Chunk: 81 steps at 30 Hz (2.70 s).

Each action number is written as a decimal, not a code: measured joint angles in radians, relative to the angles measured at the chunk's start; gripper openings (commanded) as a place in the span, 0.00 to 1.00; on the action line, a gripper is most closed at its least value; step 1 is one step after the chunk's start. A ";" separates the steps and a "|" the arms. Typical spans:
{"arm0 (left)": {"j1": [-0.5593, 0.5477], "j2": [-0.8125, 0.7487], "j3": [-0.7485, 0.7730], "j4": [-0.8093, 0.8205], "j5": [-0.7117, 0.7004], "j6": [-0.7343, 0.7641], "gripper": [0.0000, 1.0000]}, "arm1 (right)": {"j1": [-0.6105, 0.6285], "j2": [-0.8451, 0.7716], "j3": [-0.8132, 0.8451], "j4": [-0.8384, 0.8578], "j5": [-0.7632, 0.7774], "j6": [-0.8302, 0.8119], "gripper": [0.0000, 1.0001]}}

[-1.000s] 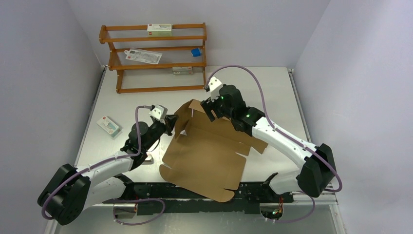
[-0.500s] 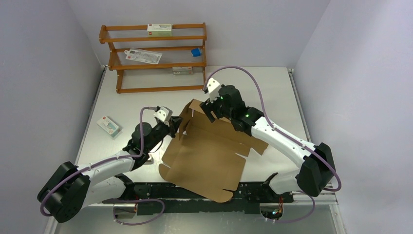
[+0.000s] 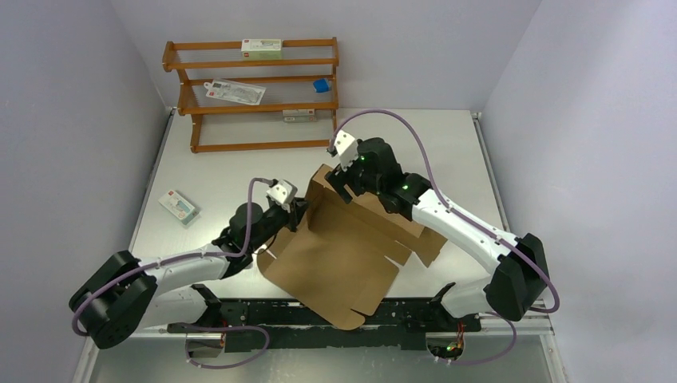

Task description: Fold the paper box

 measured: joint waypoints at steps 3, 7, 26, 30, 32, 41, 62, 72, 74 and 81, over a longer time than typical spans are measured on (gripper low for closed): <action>-0.032 0.036 0.002 0.004 -0.031 0.000 0.19 | 0.000 0.006 0.011 -0.024 -0.019 -0.006 0.81; -0.055 0.060 0.019 0.006 -0.079 -0.005 0.19 | 0.000 0.008 0.020 -0.045 -0.023 -0.009 0.81; -0.092 0.103 0.042 -0.067 -0.165 -0.027 0.18 | 0.096 -0.096 0.027 -0.164 0.073 -0.006 0.83; -0.094 0.103 0.043 -0.071 -0.170 -0.027 0.18 | 0.124 -0.099 0.019 -0.179 0.147 -0.020 0.83; -0.094 0.103 0.043 -0.074 -0.171 -0.027 0.18 | 0.129 -0.107 0.008 -0.180 0.190 -0.031 0.84; -0.094 0.101 0.080 -0.129 -0.204 -0.008 0.45 | 0.050 -0.118 0.003 -0.167 0.304 -0.048 0.88; 0.246 0.672 0.817 -0.521 0.183 0.059 0.67 | -0.271 -0.045 -0.106 0.064 0.051 0.082 0.88; 0.311 0.930 1.068 -0.624 0.354 0.053 0.63 | -0.271 -0.045 -0.139 0.113 0.050 0.070 0.88; 0.322 0.972 1.101 -0.641 0.388 0.050 0.61 | -0.271 -0.045 -0.139 0.117 0.050 0.066 0.88; 0.334 1.067 1.188 -0.698 0.468 0.047 0.42 | -0.271 -0.031 -0.134 0.121 0.053 0.057 0.88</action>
